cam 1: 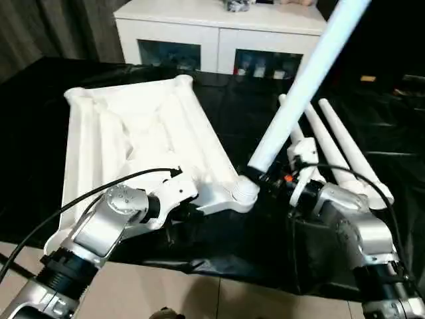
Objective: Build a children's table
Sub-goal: Rotate leg to tighten
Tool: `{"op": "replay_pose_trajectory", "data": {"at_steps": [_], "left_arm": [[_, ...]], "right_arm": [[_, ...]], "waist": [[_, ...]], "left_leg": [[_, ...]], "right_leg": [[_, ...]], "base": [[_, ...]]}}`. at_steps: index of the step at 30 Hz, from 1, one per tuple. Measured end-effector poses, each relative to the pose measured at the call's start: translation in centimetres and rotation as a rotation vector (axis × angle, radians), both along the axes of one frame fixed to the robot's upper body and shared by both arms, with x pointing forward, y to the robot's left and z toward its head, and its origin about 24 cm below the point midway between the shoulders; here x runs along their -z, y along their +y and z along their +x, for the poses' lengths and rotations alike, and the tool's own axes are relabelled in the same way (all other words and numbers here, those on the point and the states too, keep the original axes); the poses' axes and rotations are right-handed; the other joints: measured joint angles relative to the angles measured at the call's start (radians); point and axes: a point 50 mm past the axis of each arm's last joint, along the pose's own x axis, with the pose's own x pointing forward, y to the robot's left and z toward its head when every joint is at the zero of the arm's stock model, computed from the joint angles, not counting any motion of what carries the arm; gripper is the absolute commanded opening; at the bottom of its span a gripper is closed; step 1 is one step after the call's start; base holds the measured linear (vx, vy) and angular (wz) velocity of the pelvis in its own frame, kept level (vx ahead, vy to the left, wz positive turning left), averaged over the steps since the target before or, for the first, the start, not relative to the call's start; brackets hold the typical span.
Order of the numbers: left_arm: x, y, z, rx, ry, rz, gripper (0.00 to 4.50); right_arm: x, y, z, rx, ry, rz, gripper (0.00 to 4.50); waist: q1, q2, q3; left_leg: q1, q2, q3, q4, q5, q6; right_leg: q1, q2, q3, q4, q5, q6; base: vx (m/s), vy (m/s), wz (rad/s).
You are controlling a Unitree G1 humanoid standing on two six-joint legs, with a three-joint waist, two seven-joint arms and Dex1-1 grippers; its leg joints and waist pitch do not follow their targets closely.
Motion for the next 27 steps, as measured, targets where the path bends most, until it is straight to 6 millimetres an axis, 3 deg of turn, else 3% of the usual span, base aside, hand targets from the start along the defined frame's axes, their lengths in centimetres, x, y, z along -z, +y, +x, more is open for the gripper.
{"op": "replay_pose_trajectory", "data": {"at_steps": [8,17,27], "left_arm": [[0.0,-0.2,0.0,0.004,0.0,-0.003,0.0],[0.0,-0.1,0.0,0.003,-0.001,0.003,0.0],[0.3,0.0,0.0,-0.004,0.009,0.005,0.0]], "right_arm": [[-0.5,0.6,0.1,-0.065,0.0,-0.085,1.82],[-0.8,0.6,1.7,-0.127,0.095,-0.102,1.82],[-0.5,0.6,1.9,-0.139,0.113,-0.113,1.82]], "waist": [[0.0,-0.003,-0.001],[-0.004,-0.009,-0.003],[-0.018,-0.012,-0.003]], "left_leg": [[0.0,0.0,0.0,0.0,0.0,0.0],[0.002,0.0,0.0,0.0,0.0,0.0],[0.014,-0.001,0.0,-0.007,0.0,0.0]], "right_leg": [[0.0,0.0,0.0,0.0,0.0,0.001],[0.001,0.0,0.0,0.0,0.0,0.0],[0.016,0.0,0.0,-0.011,-0.001,0.002]], "base": [[0.0,0.0,0.0],[0.0,0.0,0.0],[0.0,0.0,0.0]]}}
